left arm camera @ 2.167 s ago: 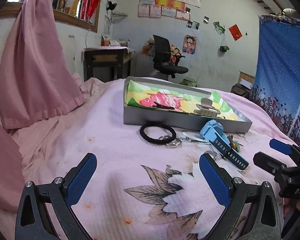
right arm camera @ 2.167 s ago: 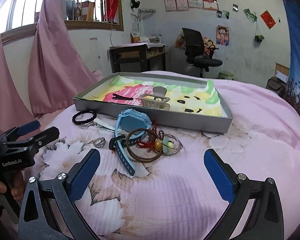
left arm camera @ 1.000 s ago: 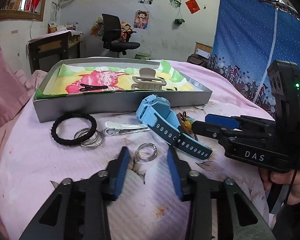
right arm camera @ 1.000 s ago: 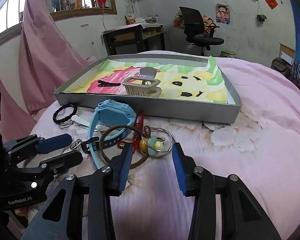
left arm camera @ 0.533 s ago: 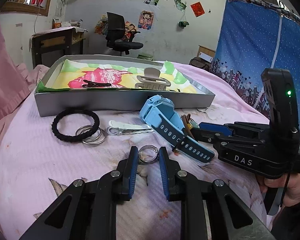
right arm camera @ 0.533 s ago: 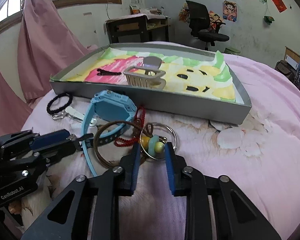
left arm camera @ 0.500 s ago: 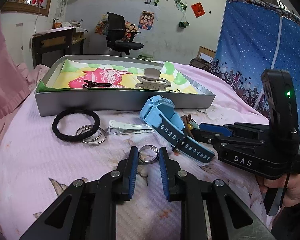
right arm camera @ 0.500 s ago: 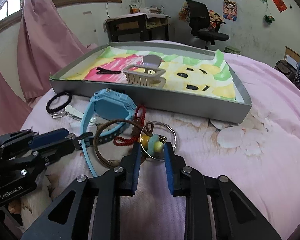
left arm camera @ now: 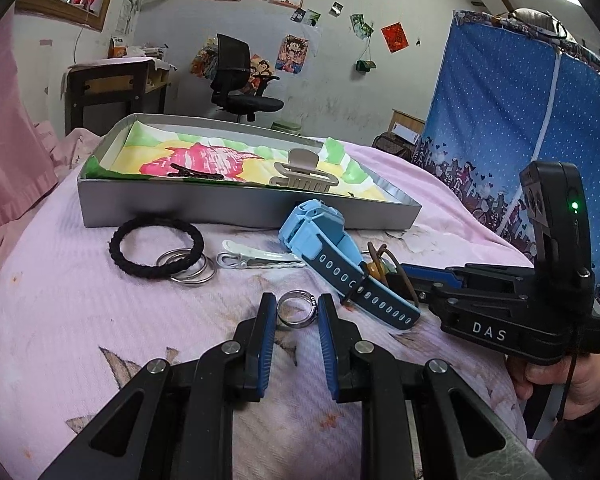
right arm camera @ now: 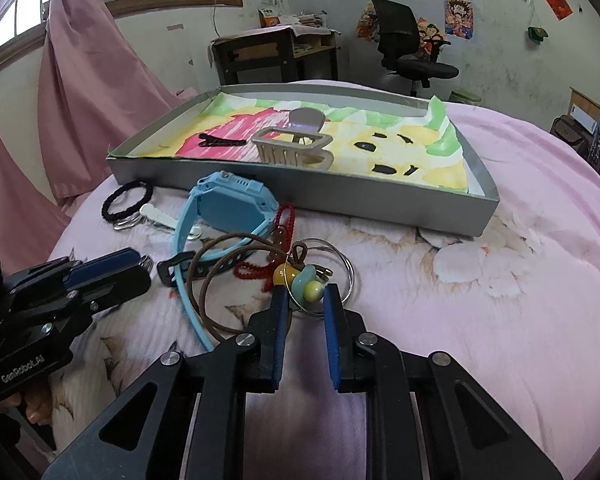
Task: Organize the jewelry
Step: 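Grasp the small silver ring with the left gripper while the right grasps the silver hoop ring, then carry both rings into the tray and open both grippers to release them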
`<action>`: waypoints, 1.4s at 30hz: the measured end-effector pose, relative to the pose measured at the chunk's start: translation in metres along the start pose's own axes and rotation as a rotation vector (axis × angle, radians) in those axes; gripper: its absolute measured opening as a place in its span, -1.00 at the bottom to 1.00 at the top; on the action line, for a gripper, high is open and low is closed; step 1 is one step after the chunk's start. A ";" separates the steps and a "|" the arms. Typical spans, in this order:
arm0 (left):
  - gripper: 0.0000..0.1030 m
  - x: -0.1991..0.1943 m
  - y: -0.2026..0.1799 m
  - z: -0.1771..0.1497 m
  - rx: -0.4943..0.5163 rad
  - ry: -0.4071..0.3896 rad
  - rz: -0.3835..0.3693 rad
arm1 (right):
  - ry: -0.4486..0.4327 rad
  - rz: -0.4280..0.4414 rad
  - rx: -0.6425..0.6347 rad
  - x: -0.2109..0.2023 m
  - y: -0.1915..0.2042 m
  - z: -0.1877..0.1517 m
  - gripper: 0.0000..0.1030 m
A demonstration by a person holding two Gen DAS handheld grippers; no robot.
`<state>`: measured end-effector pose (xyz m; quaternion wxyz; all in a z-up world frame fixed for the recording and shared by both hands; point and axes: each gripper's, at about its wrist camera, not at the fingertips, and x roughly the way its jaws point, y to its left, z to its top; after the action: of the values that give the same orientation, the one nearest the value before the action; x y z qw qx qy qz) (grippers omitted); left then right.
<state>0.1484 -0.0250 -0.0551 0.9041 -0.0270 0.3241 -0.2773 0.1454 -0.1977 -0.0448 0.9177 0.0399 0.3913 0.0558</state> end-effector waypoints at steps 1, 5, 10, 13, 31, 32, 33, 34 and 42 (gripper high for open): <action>-0.61 0.000 0.001 0.000 0.000 0.000 0.000 | 0.003 0.001 -0.002 0.001 0.000 0.000 -0.69; -0.61 0.000 0.001 0.000 0.000 0.000 0.000 | 0.012 0.004 -0.023 0.001 0.003 -0.003 -0.67; -0.61 0.000 0.000 0.000 0.000 0.000 0.000 | 0.027 0.007 -0.029 0.000 0.003 -0.005 -0.67; -0.61 0.000 0.001 0.000 0.001 0.001 0.001 | 0.033 0.006 -0.029 -0.002 0.002 -0.007 -0.67; -0.61 -0.001 0.000 0.000 0.005 -0.011 0.001 | -0.035 0.019 0.023 -0.019 -0.006 -0.005 -0.96; -0.61 -0.002 -0.001 0.000 0.009 -0.017 0.001 | -0.047 0.020 0.025 -0.022 -0.006 -0.004 -0.96; -0.61 -0.003 -0.002 0.000 0.014 -0.023 0.002 | -0.064 0.019 0.028 -0.025 -0.007 -0.003 -0.96; -0.61 -0.004 -0.003 0.000 0.018 -0.028 0.004 | -0.083 0.020 0.031 -0.029 -0.007 -0.002 -0.96; -0.61 -0.019 -0.017 0.003 0.076 -0.087 -0.004 | -0.203 0.021 0.010 -0.051 -0.005 0.006 -0.96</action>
<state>0.1301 -0.0303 -0.0379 0.9170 -0.0053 0.2738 -0.2899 0.1147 -0.2101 -0.0047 0.9518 0.0539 0.2960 0.0593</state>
